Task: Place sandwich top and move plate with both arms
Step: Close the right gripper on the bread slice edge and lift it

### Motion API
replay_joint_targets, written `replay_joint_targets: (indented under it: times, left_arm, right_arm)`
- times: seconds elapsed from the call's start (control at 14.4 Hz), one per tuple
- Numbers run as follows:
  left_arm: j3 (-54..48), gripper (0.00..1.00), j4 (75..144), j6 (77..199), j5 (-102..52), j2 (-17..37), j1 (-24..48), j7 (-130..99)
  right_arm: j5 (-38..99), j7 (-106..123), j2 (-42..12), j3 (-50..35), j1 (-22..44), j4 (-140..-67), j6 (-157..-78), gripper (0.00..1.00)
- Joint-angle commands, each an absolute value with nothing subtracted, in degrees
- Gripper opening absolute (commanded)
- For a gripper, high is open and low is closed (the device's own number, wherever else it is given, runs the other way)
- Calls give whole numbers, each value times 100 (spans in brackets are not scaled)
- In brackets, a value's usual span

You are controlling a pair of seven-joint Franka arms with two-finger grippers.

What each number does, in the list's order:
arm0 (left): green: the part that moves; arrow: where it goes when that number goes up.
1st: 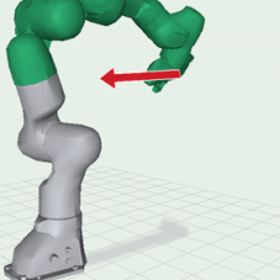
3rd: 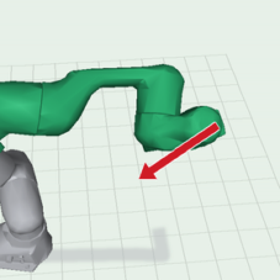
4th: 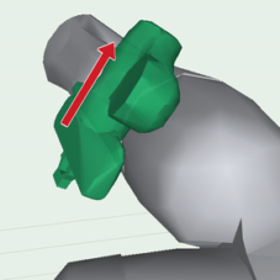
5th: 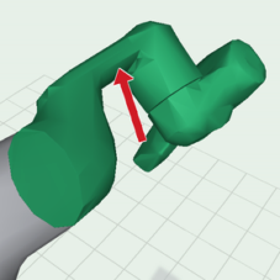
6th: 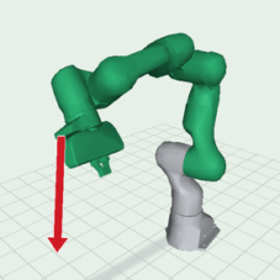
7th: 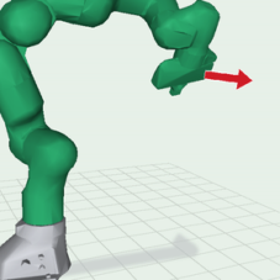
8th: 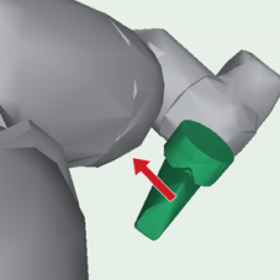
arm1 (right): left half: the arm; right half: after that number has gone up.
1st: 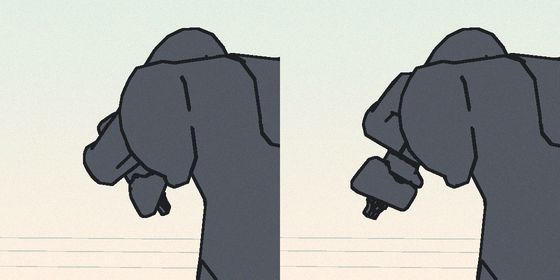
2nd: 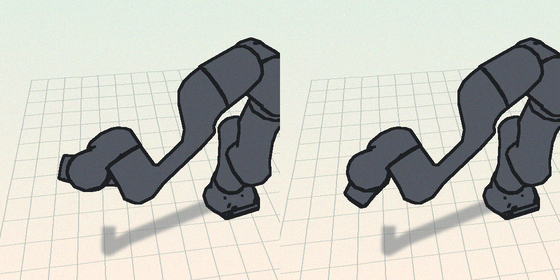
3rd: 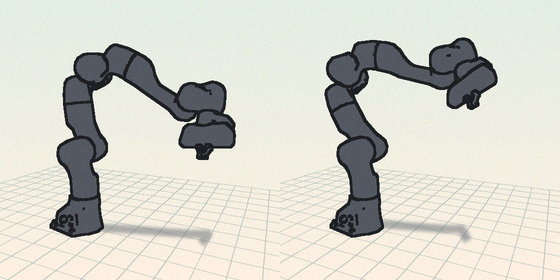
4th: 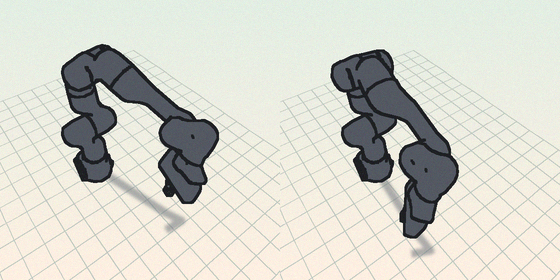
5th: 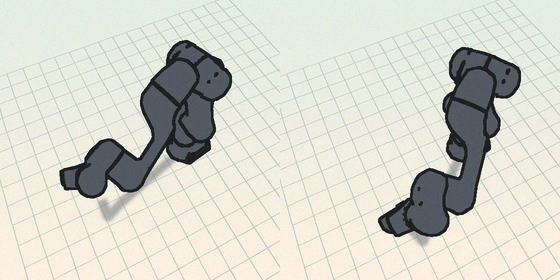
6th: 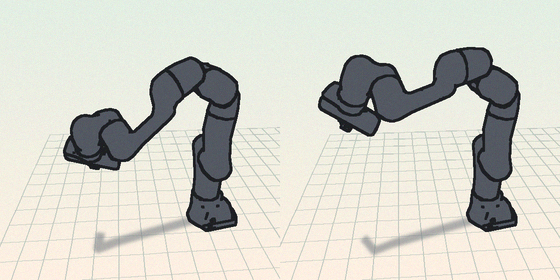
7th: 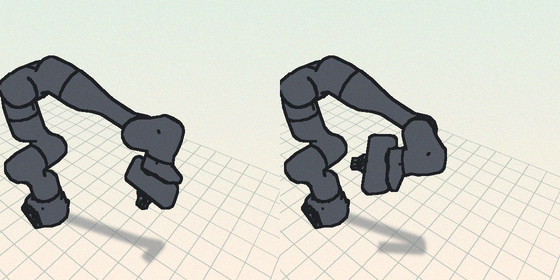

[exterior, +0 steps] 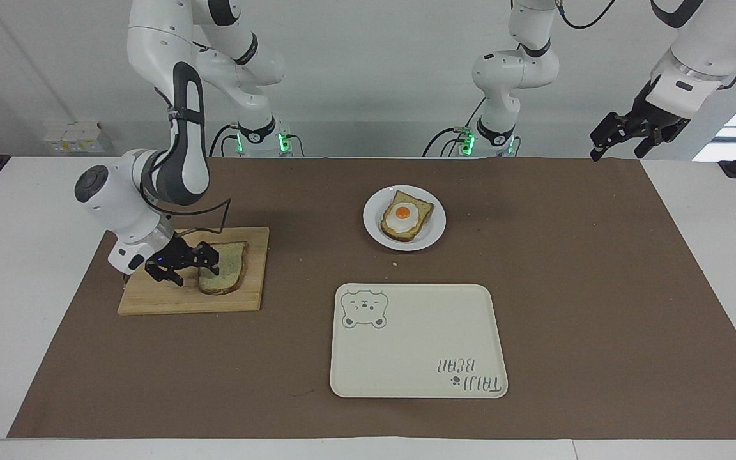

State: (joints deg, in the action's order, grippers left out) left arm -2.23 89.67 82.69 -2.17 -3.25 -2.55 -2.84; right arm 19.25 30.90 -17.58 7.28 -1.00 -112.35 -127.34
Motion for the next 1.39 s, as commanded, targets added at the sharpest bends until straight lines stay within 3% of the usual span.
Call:
replay_joint_targets:
  times: [0.0, 0.07, 0.14, 0.28, 0.35, 1.32]
  left_arm:
    - [-281, 100, 9044, 8244, -141, -387, -325, -334]
    - [-281, 100, 9044, 8244, -141, -387, -325, -334]
    - [-281, 100, 9044, 8244, -141, -387, -325, -334]
    - [-281, 100, 9044, 8244, -141, -387, -325, -334]
    - [-281, 100, 9044, 8244, -141, -387, -325, -334]
    - [-281, 100, 9044, 8244, -141, -387, -325, -334]
  right_arm:
    - [2101, 3366, -1749, 712, -123, -11442, -12823, 95]
    - [2101, 3427, -1732, 721, -114, -11461, -12832, 81]
    - [2101, 3445, -1731, 721, -123, -11461, -12832, 61]
    - [2101, 3384, -1732, 721, -114, -11461, -12832, 11]
    - [2101, 3297, -1740, 712, -106, -11461, -12832, 0]
    - [2092, 2856, -1740, 712, -79, -11382, -12753, 0]
